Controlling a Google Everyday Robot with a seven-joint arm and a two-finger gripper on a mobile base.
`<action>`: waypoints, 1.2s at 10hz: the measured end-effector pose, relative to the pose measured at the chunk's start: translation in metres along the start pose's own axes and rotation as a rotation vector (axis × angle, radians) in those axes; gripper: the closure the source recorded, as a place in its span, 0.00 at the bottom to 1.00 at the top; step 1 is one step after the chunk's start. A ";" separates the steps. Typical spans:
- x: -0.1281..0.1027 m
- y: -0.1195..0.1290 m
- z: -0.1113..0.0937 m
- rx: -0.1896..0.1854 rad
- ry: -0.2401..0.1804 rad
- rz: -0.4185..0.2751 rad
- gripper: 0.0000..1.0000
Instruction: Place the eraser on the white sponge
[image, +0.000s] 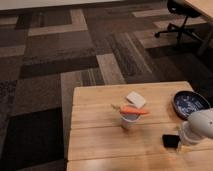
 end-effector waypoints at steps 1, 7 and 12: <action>0.001 0.001 0.002 -0.011 0.004 0.006 0.35; -0.002 -0.007 -0.019 -0.047 0.093 0.038 0.96; -0.008 -0.020 -0.041 -0.037 0.119 0.039 0.96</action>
